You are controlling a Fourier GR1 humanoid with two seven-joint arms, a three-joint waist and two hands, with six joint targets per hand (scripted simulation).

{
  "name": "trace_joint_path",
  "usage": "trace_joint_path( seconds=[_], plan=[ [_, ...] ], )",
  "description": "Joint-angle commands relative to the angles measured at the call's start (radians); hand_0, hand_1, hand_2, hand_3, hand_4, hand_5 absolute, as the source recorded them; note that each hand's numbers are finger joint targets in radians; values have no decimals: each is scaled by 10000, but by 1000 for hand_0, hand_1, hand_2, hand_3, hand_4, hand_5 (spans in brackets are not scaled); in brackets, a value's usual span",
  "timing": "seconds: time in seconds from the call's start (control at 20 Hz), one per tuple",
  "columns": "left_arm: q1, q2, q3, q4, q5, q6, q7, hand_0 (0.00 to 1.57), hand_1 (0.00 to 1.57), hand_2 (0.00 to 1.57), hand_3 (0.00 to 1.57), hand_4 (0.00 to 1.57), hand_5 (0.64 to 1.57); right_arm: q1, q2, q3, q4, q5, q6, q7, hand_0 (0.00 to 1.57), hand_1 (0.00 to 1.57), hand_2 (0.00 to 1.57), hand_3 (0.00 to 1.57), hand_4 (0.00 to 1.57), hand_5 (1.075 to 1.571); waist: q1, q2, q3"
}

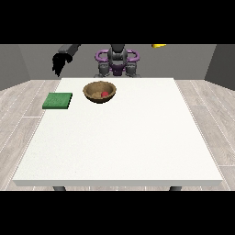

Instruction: Pick the cup and pour the ball into the bowl, then pick the bowl and place it on the pad

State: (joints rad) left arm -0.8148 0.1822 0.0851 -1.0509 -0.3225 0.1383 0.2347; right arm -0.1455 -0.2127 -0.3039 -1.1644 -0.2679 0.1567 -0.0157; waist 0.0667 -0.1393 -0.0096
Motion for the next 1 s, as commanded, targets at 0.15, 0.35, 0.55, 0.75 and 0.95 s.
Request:
trace_joint_path(
  seconds=[0.15, 0.35, 0.55, 0.75, 0.95],
  plan=[
    [33, 1583, 2467, -286, 3564, -3114, -881, 0, 0, 0, 0, 1058, 1561, 33, 1223, 326, 192, 559, -1236, -811, 0, 0, 0, 0, 730, 1566, 806, 928, 80],
    [161, 2378, 2816, -394, 4236, -4178, -664, 0, 0, 0, 0, 1046, 1555, 153, 1419, 204, 1104, 592, -1037, -2040, 0, 0, 0, 0, 741, 1567, 973, 1488, 101],
    [410, 3429, 3433, -268, 4756, -4907, -1020, 0, 0, 0, 0, 993, 1561, -200, 1580, 259, 1709, 517, -775, -2828, 0, 0, 0, 0, 694, 1566, 723, 2157, 101],
    [890, 3204, 3365, -853, 4926, -4548, -1096, 0, 0, 0, 0, 1001, 1542, -1060, 1696, 270, 3054, 636, -940, -3691, 0, 0, 0, 0, 582, 1558, 568, 2378, 103],
    [630, 3571, 3530, -984, 5261, -4205, -257, 0, 0, 0, 0, 1008, 1535, -1648, 1670, 414, 3847, 709, -1022, -3623, 0, 0, 0, 0, 553, 1558, 207, 2278, 102]
  ],
)
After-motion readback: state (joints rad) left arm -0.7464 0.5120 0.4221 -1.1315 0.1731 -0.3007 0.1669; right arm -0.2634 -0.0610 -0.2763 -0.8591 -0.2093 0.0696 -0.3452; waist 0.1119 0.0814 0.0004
